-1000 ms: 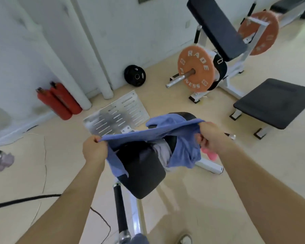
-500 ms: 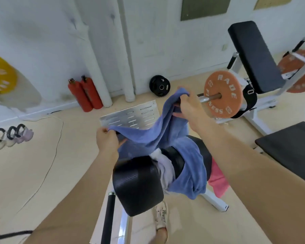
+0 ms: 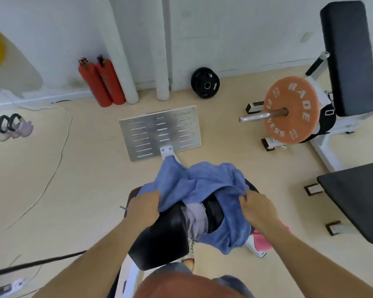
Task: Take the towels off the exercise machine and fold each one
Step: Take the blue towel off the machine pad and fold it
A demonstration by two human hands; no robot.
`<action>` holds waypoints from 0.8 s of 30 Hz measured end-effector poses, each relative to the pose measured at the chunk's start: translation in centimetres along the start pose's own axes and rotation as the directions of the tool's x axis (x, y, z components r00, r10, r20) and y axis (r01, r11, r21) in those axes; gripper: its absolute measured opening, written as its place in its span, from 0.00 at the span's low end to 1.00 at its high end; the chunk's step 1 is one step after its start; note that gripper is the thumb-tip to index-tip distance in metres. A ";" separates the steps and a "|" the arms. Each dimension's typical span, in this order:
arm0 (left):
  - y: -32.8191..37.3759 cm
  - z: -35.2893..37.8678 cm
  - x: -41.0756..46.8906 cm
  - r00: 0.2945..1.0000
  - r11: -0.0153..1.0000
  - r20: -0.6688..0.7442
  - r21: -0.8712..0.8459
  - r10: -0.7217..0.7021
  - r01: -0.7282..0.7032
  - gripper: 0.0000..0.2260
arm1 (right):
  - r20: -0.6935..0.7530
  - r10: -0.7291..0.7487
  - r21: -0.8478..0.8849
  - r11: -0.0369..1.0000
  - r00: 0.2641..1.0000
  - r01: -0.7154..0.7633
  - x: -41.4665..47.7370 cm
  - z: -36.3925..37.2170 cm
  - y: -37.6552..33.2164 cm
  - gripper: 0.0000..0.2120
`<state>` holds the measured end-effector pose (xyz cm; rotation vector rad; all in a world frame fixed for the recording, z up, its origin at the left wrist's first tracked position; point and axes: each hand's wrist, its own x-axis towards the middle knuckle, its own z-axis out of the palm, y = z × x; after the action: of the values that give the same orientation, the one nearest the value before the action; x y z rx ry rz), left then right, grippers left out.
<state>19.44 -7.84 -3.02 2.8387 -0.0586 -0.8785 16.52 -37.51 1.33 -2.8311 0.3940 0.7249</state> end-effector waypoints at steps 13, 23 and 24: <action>-2.9 3.6 -0.5 0.778 0.696 0.075 -0.398 -0.624 0.597 0.22 | 0.257 0.349 0.875 0.313 0.901 -0.371 2.4 1.1 1.5 0.11; -3.5 0.3 0.7 0.834 0.681 0.019 -0.567 -0.551 0.463 0.12 | -0.134 -0.034 0.264 0.962 0.990 0.069 4.5 -3.8 0.2 0.15; -2.6 -0.6 1.1 0.839 0.633 -0.014 -0.663 -0.544 0.399 0.09 | -0.122 -0.103 0.204 0.971 0.987 0.127 4.9 -4.5 -0.5 0.15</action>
<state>20.60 -5.27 -3.62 2.2629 0.8948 -0.5022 22.82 -39.21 2.89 -2.6730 0.3001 0.4747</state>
